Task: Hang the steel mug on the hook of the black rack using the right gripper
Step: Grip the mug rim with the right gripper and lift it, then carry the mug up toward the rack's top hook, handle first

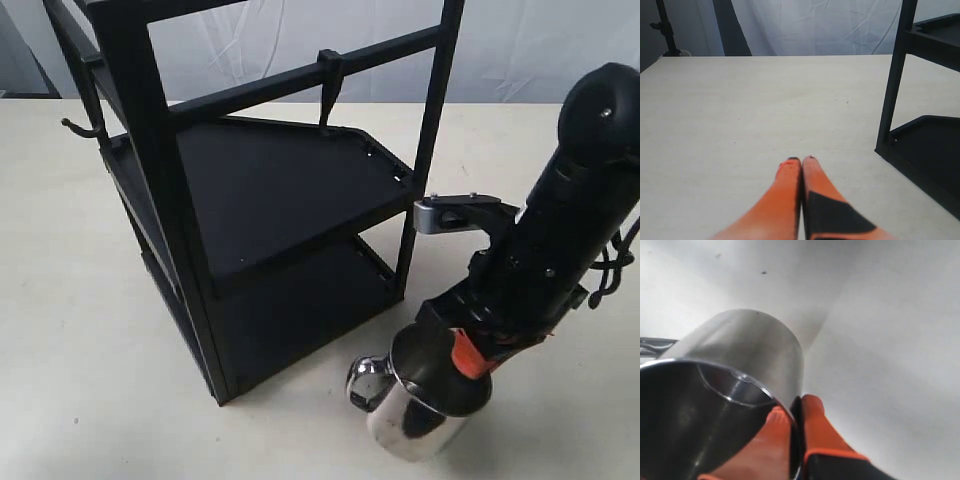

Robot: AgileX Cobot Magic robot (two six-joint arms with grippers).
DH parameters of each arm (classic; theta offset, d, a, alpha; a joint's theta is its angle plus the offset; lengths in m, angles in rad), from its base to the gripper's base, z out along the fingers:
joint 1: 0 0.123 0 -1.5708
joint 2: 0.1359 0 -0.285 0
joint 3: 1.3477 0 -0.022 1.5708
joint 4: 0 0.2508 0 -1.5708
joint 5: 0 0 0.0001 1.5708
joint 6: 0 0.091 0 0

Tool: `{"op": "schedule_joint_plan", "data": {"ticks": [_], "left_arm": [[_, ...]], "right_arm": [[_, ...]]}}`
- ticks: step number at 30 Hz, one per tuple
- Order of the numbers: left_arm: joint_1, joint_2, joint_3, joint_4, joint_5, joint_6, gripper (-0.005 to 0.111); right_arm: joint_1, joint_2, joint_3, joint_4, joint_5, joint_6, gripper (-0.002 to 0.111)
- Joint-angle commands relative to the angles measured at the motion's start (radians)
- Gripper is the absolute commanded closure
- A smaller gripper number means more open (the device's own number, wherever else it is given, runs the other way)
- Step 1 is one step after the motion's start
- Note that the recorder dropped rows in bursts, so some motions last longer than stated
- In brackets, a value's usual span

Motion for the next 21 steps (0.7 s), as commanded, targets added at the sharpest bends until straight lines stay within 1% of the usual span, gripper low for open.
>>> {"op": "schedule_joint_plan", "data": {"ticks": [1, 9, 19, 21], "left_arm": [[-0.004, -0.007, 0.0, -0.003, -0.014, 0.001, 0.105], [-0.004, -0.007, 0.0, -0.005, -0.014, 0.001, 0.105], [-0.004, -0.007, 0.0, -0.007, -0.014, 0.001, 0.105], [-0.004, -0.007, 0.0, -0.007, -0.014, 0.001, 0.105]], "right_arm": [[0.002, -0.063, 0.0, 0.086, 0.058, -0.077, 0.109], [0.002, -0.166, -0.046, 0.267, 0.1, -0.15, 0.109], [0.002, -0.228, -0.165, 0.312, 0.111, -0.171, 0.109], [-0.019, -0.231, -0.166, 0.337, 0.111, -0.18, 0.109]]}}
